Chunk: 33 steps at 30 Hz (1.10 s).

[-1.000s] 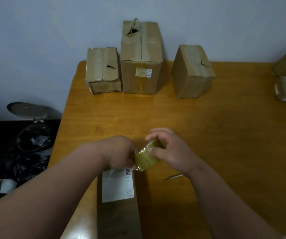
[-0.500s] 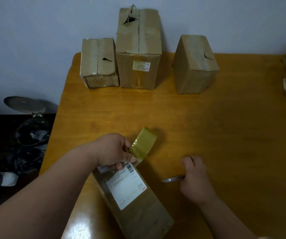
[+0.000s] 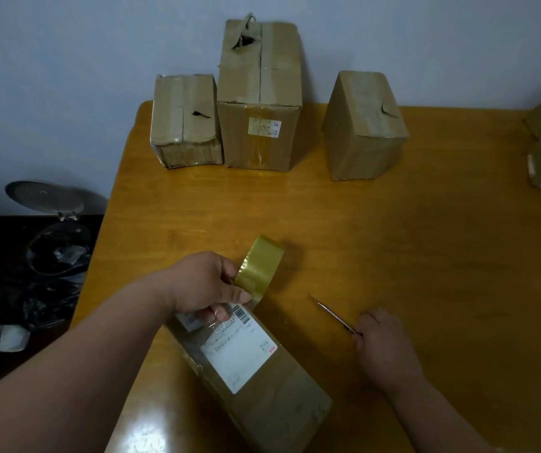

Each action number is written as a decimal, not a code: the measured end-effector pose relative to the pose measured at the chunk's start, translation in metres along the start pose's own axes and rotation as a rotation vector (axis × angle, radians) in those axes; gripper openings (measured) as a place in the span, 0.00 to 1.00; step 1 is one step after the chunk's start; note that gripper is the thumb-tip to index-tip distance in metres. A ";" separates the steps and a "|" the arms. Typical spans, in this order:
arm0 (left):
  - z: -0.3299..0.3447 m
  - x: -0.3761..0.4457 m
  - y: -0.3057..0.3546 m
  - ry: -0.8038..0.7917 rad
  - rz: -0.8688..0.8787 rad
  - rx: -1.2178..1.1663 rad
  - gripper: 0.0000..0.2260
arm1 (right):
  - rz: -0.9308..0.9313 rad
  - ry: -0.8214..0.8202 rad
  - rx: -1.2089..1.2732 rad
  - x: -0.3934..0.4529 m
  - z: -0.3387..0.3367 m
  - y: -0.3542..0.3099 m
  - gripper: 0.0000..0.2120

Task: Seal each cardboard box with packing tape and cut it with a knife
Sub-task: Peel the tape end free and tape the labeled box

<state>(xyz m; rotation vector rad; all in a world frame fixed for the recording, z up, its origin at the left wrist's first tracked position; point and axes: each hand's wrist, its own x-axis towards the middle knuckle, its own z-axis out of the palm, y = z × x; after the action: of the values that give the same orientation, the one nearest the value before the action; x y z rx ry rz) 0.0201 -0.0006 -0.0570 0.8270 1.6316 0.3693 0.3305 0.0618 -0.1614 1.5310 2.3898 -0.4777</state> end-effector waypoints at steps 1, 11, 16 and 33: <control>0.000 0.000 -0.001 0.003 0.001 -0.008 0.04 | -0.007 -0.009 -0.015 0.000 -0.002 -0.003 0.08; -0.002 -0.002 -0.011 -0.051 0.052 -0.038 0.14 | -0.087 0.121 0.667 -0.024 -0.052 -0.035 0.06; -0.002 -0.005 -0.015 -0.074 0.082 -0.062 0.08 | -0.228 0.122 0.700 -0.045 -0.078 -0.042 0.07; 0.007 -0.011 -0.029 -0.036 0.109 -0.181 0.17 | -0.511 0.419 0.190 -0.077 -0.083 -0.111 0.08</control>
<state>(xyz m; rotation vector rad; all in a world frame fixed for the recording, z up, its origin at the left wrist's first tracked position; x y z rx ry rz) 0.0184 -0.0294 -0.0694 0.7826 1.4990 0.5673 0.2577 -0.0111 -0.0407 1.1590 3.1662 -0.5380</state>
